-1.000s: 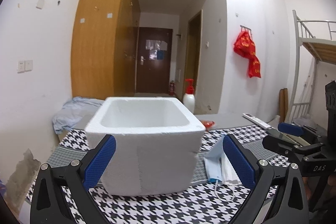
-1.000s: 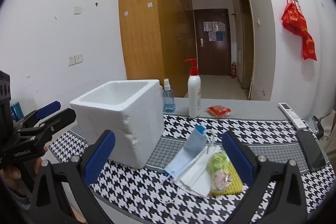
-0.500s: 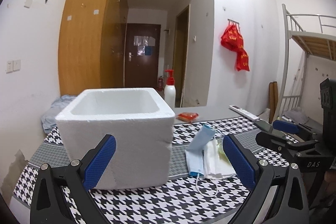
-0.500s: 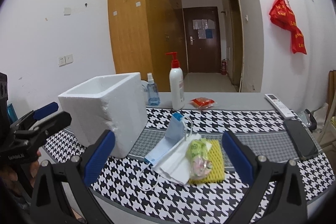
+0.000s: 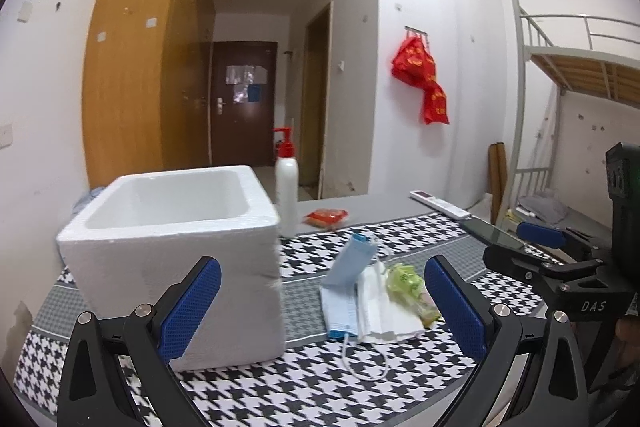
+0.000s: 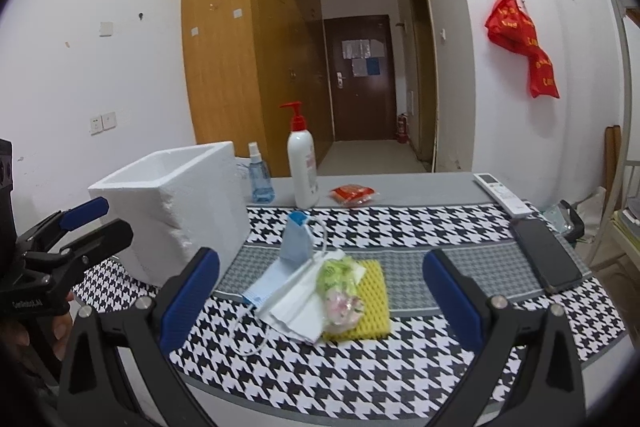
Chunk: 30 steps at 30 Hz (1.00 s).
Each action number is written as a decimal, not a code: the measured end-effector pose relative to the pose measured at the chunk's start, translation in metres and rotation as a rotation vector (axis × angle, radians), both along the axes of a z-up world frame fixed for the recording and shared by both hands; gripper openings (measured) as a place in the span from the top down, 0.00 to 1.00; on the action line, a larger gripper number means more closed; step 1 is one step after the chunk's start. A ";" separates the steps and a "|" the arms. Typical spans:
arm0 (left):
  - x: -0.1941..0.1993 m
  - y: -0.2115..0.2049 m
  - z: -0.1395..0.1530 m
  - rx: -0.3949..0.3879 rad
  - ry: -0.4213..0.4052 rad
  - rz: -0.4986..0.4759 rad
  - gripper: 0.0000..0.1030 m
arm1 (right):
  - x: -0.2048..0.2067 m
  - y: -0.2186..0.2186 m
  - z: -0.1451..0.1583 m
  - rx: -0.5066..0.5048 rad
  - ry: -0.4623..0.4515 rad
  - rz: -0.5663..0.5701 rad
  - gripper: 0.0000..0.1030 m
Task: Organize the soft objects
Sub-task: 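Move both open grippers toward the tissue and green packet on the table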
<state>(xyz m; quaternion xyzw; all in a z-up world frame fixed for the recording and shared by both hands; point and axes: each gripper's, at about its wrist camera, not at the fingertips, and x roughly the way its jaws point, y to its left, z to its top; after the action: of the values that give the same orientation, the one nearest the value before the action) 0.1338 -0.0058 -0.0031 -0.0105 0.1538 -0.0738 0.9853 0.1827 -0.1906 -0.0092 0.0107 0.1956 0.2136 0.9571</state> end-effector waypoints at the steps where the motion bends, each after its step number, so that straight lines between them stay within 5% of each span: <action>1: 0.001 -0.003 0.000 0.004 0.002 -0.009 0.01 | 0.001 -0.003 -0.001 0.011 0.010 0.003 0.00; 30: 0.036 -0.040 -0.036 0.053 0.154 -0.123 0.01 | 0.040 -0.017 -0.041 -0.025 0.149 0.026 0.00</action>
<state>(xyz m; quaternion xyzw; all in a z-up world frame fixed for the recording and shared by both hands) 0.1702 -0.0455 -0.0393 0.0191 0.2314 -0.1289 0.9641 0.2227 -0.2080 -0.0498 0.0121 0.2692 0.2223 0.9370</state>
